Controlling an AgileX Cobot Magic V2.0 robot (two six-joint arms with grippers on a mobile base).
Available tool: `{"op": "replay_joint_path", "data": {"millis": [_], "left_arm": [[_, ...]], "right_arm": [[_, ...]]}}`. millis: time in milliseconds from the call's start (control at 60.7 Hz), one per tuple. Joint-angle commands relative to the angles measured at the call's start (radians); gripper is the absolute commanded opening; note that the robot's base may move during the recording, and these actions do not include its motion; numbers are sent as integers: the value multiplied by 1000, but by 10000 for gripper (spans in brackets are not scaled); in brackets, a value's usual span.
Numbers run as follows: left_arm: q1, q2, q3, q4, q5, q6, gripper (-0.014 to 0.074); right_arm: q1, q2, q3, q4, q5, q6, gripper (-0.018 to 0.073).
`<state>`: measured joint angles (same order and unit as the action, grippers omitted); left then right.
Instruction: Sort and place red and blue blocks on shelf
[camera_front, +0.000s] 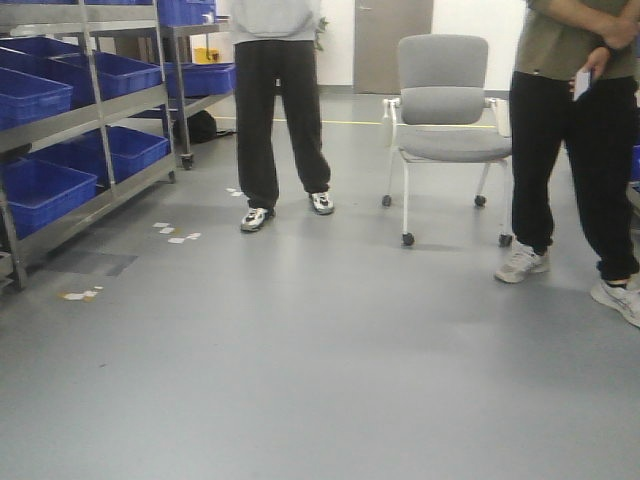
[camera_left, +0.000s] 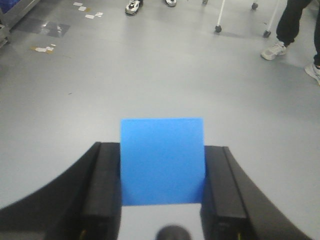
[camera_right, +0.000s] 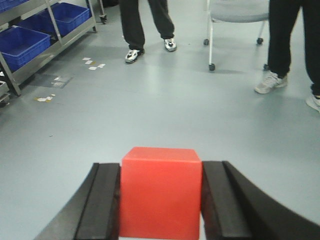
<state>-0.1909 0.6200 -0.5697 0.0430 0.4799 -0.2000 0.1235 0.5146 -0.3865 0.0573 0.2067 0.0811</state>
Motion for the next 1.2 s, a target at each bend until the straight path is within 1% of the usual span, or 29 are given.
{"op": "replay_joint_path", "data": {"millis": [0,1186], "left_arm": [[1,-3,-30,2,-81,-1,127],[1,-3,-30,2,-81,-1,127]], "right_arm": [[-7,1,-30,-9,-94,-1,60],[-7,1,-30,-9,-94,-1,60]]}}
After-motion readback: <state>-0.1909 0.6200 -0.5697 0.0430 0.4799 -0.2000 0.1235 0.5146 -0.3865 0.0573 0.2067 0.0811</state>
